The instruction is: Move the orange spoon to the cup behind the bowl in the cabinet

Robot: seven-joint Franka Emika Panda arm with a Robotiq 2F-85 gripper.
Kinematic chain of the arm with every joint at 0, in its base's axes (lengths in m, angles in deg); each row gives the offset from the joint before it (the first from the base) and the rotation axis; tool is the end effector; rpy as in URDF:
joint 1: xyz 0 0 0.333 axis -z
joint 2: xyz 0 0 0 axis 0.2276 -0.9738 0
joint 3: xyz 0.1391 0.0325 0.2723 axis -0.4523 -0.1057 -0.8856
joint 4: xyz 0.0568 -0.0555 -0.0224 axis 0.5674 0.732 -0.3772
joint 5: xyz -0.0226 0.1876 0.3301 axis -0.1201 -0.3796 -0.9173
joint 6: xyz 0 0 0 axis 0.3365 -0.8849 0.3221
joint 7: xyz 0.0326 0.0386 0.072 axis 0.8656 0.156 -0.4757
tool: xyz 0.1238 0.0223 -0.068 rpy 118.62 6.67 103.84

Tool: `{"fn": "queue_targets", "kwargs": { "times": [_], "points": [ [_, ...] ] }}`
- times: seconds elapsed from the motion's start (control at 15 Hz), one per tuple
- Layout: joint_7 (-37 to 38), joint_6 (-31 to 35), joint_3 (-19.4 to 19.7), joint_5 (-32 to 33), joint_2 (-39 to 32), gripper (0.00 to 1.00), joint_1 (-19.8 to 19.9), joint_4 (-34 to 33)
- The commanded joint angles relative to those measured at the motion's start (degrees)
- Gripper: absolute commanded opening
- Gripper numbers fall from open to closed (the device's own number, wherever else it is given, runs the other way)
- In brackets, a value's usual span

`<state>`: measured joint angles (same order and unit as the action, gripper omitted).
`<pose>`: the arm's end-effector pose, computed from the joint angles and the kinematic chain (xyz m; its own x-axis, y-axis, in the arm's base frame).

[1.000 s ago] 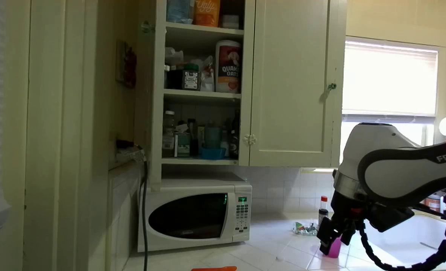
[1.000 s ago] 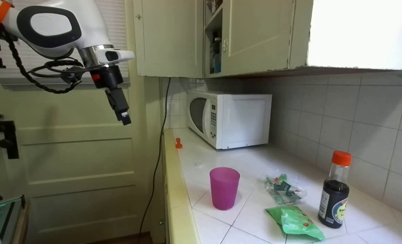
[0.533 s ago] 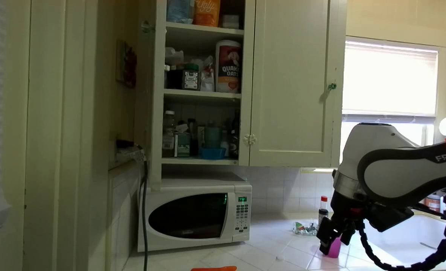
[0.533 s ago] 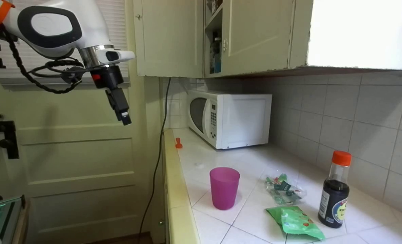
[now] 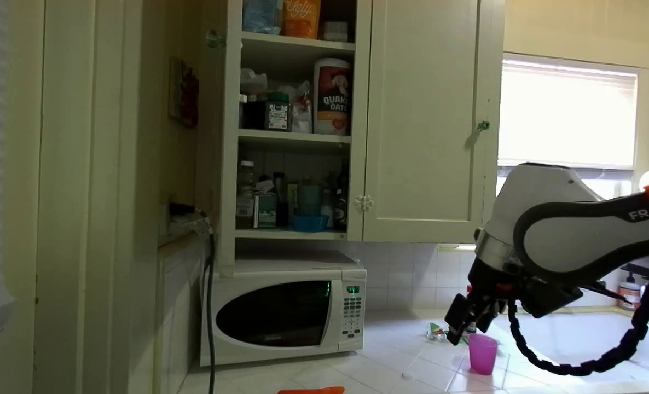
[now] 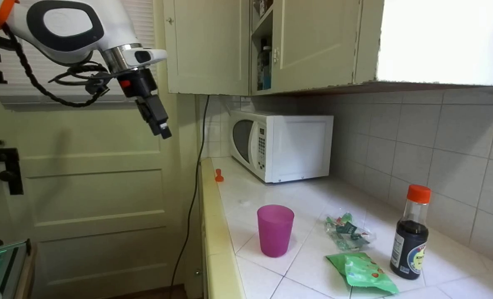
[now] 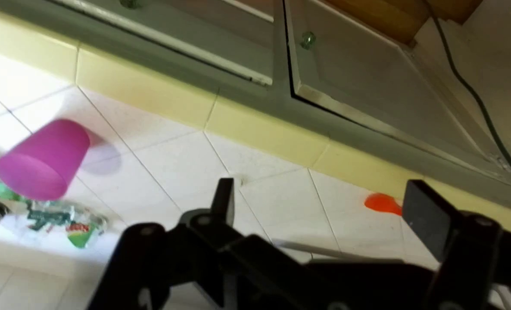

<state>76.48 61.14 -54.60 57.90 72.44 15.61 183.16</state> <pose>0.3500 -0.0154 0.4373 0.9287 -0.0014 0.3708 -0.0226 -0.9983 0.0530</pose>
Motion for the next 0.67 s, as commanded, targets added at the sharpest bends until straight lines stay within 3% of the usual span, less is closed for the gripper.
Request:
{"fn": "queue_targets", "kwargs": {
  "times": [0.0, 0.33, 0.6],
  "points": [
    [-5.19, 5.33, 0.5, -1.02, -4.43, 1.0, -5.36, -3.82],
    [-16.26, 8.81, 1.75, 0.0, -12.09, 1.0, -11.89, -10.3],
    [-30.61, 8.54, 6.55, -2.06, -17.09, 1.0, -16.73, -15.0]
  ]
}}
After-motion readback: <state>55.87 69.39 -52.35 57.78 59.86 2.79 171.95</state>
